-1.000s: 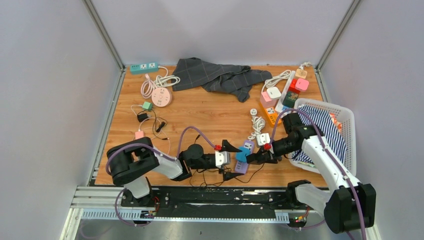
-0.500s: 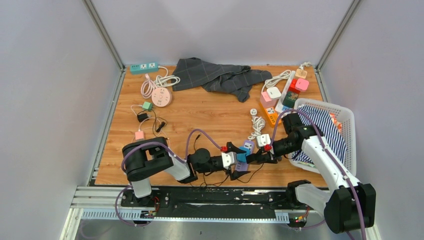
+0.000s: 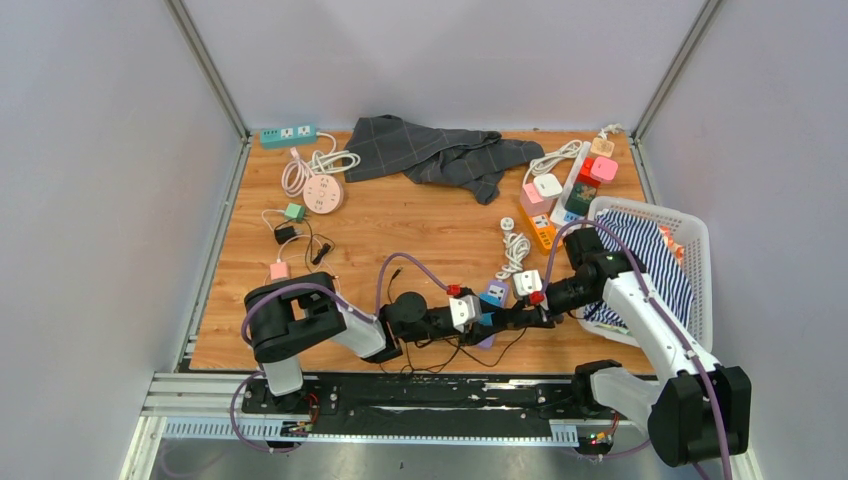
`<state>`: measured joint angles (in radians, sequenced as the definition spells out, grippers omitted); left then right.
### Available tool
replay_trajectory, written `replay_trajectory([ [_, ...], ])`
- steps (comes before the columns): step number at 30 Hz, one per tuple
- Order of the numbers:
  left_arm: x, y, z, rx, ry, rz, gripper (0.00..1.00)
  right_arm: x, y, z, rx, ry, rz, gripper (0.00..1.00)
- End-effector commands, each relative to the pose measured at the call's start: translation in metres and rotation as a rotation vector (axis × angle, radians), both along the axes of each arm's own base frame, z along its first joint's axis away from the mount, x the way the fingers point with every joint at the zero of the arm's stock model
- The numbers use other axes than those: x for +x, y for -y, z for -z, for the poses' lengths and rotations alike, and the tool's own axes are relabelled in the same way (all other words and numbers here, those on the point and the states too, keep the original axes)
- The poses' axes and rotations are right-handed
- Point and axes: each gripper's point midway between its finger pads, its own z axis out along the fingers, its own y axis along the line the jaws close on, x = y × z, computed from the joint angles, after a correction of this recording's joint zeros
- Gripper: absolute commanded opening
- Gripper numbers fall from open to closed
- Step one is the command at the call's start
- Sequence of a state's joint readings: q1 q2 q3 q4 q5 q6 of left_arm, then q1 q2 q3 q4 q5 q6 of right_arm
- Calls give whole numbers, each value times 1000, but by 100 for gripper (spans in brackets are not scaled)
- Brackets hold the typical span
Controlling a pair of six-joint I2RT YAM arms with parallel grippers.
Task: Pull the plug off the socket
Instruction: Place the plug at the center of the board.
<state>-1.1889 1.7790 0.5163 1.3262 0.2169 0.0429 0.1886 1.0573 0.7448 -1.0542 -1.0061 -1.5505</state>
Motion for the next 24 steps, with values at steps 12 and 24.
replay_trajectory([
  [12, 1, 1, 4, 64, -37, -2, 0, -9, -3, -6, 42, -27, 7, 55],
  [24, 32, -36, -6, 76, -244, -110, 0, 7, 7, -20, 24, 9, 123, 96],
])
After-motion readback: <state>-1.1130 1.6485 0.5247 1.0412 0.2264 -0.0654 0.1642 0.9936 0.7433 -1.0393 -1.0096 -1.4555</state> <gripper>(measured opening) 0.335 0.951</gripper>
